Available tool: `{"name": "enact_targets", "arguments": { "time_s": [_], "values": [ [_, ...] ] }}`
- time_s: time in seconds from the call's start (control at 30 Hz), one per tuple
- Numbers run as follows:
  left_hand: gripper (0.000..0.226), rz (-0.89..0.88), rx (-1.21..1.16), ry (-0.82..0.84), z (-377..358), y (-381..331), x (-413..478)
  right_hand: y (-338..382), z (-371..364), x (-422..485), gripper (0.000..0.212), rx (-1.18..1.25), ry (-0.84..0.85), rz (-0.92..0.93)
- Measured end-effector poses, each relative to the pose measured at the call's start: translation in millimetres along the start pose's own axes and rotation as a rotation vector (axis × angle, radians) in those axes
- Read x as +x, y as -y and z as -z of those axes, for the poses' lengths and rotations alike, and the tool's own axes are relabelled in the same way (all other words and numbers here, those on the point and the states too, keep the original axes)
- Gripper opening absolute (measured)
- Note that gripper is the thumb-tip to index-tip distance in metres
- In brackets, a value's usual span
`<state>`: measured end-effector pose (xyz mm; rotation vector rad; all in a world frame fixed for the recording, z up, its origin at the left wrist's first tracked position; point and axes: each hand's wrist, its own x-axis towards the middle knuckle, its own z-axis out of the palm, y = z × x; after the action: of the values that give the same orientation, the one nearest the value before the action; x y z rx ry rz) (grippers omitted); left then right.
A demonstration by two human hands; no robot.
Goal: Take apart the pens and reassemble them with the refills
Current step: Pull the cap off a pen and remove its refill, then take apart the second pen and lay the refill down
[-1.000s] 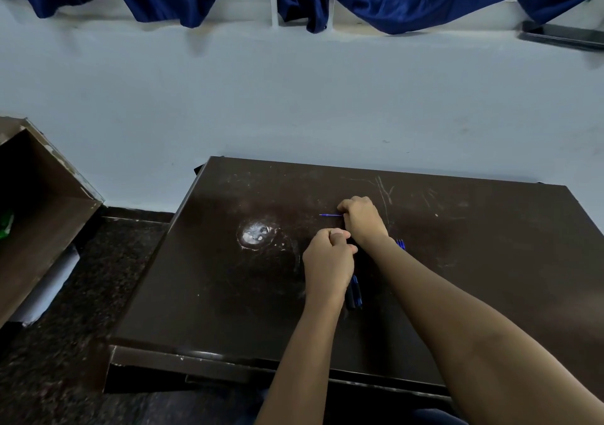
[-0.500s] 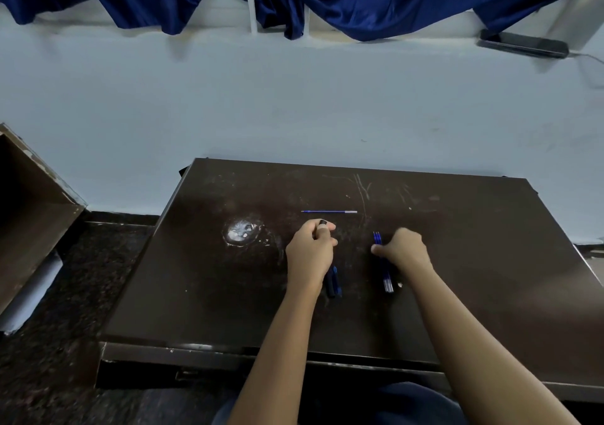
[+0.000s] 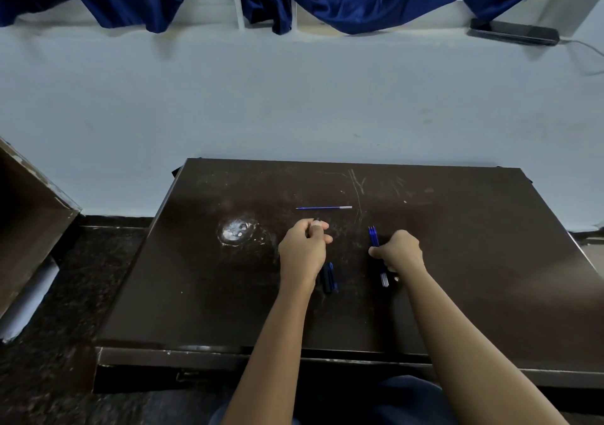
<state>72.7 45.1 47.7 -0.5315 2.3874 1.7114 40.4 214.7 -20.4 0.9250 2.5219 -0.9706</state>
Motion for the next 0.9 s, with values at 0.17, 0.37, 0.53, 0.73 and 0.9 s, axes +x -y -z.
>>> {"name": "enact_targets", "arguments": {
  "time_s": [0.17,0.37,0.53,0.73,0.9],
  "values": [
    [0.03,0.012,-0.025,-0.006,0.1,2.7,1.7,4.9,13.1,5.1,0.031,0.172,0.02,-0.03],
    [0.029,0.001,0.006,0.031,2.2,2.0,-0.6,53.8,39.6,-26.4,0.016,0.924,0.084,0.296],
    [0.029,-0.028,-0.044,0.037,2.1,3.3,0.9,76.2,35.6,-52.3,0.012,1.012,0.086,0.481],
    [0.029,-0.047,-0.045,0.041,3.6,1.6,0.1,81.9,26.6,-61.4,0.011,0.94,0.147,0.578],
    [0.028,-0.072,-0.052,0.042,4.7,1.2,-0.4,80.4,22.7,-61.5,0.011,0.739,0.307,0.578]
  ]
}}
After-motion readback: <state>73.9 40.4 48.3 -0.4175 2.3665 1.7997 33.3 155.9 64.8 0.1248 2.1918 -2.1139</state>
